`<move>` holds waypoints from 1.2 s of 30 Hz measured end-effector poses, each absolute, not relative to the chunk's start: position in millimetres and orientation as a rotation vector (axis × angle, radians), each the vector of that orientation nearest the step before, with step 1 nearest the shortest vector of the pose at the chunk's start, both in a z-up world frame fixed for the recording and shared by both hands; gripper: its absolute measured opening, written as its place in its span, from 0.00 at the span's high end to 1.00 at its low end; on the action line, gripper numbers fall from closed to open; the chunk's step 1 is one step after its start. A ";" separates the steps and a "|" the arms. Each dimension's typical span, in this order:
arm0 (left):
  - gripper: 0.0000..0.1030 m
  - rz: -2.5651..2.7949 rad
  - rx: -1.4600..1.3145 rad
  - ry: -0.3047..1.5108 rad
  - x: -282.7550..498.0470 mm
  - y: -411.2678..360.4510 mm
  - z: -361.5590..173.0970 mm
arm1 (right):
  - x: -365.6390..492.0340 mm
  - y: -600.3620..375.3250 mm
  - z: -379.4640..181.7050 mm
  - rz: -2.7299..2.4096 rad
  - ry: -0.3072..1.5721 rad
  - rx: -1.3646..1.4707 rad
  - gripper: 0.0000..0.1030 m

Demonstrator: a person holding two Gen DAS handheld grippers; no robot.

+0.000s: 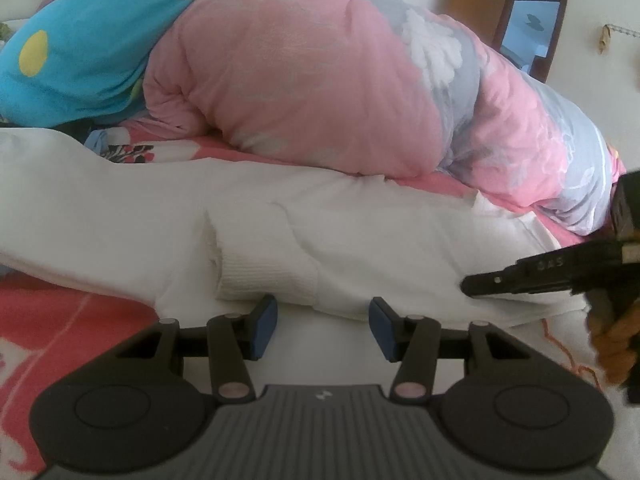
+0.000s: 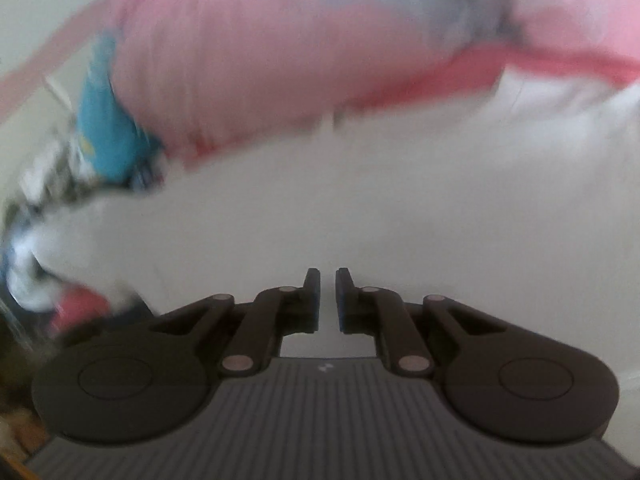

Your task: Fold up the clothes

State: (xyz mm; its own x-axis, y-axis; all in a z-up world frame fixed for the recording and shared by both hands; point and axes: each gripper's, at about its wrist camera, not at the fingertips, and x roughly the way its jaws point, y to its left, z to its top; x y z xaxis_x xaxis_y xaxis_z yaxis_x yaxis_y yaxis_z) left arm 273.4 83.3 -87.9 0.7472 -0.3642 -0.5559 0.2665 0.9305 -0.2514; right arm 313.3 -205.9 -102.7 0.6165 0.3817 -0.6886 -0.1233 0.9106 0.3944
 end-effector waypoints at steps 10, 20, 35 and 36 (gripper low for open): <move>0.46 -0.202 -0.231 0.419 245.2 122.0 -52.1 | 320.8 -160.2 -49.0 0.348 0.772 0.257 0.90; 0.43 0.203 -0.401 0.325 240.4 241.3 -36.5 | 333.8 -19.1 38.9 0.646 0.658 0.070 0.86; 0.46 0.221 -0.565 0.397 240.8 313.7 -52.0 | 341.9 296.8 79.7 1.093 0.675 -0.491 0.55; 0.46 0.218 -0.570 0.397 240.5 315.1 -52.8 | 342.2 310.8 74.5 1.095 0.683 -0.527 0.54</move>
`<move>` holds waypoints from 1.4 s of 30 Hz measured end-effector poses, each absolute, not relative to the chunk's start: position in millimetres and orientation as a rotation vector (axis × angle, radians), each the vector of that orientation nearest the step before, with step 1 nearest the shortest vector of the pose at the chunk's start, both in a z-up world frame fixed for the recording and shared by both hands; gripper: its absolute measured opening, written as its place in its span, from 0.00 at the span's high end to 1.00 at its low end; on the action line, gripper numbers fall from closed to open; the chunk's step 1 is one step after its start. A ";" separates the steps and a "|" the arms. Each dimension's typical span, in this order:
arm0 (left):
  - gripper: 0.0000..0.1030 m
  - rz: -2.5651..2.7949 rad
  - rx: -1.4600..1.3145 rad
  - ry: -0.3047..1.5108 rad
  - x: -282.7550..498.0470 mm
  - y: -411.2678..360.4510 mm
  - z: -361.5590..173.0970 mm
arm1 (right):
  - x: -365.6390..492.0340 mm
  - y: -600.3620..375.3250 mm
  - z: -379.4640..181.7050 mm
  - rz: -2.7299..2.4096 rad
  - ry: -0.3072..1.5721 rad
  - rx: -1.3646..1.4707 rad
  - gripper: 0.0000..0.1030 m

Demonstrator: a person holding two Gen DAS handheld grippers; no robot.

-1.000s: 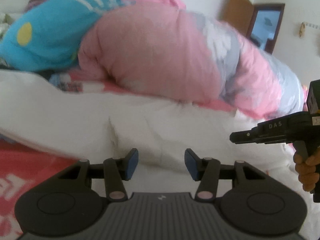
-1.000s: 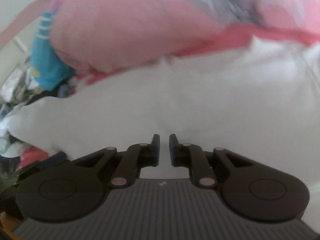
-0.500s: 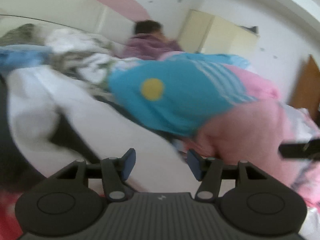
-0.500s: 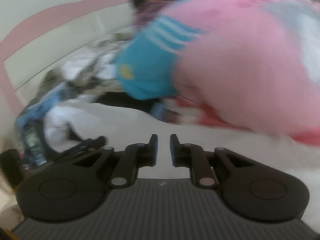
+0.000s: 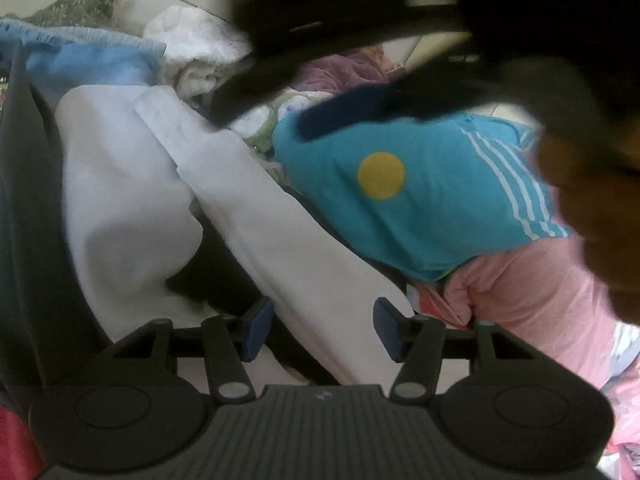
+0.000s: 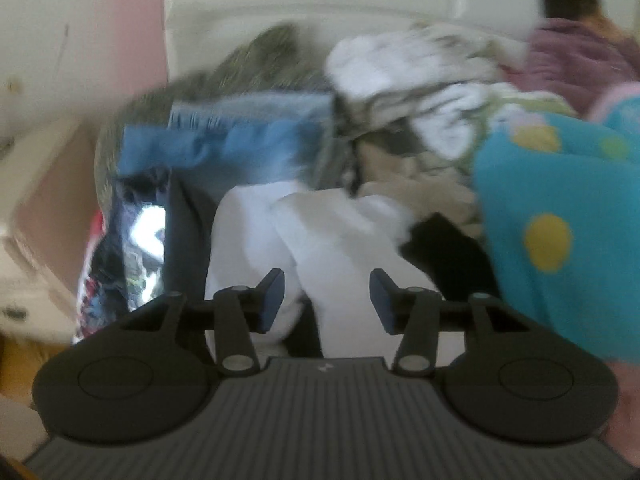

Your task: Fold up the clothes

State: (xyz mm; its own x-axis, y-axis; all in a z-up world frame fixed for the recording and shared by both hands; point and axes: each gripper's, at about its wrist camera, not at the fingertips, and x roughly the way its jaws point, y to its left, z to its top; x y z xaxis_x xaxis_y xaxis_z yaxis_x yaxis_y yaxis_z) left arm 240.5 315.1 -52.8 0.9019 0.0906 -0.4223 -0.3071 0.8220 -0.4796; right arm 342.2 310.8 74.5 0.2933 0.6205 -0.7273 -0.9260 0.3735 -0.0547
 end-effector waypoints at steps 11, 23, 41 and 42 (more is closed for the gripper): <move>0.49 0.209 -0.648 0.401 237.6 324.6 -58.0 | 356.5 369.4 34.6 1.038 0.748 -0.623 0.61; 0.38 0.169 -0.586 0.362 229.9 300.0 -50.8 | 360.4 330.0 64.0 1.006 0.700 -0.455 0.89; 0.34 -0.044 -0.470 0.295 238.6 240.8 -38.0 | 359.7 173.0 133.3 0.875 0.500 -0.009 0.89; 0.34 -0.054 -0.466 0.292 238.8 235.6 -37.5 | 359.0 158.5 136.5 0.862 0.485 0.018 0.89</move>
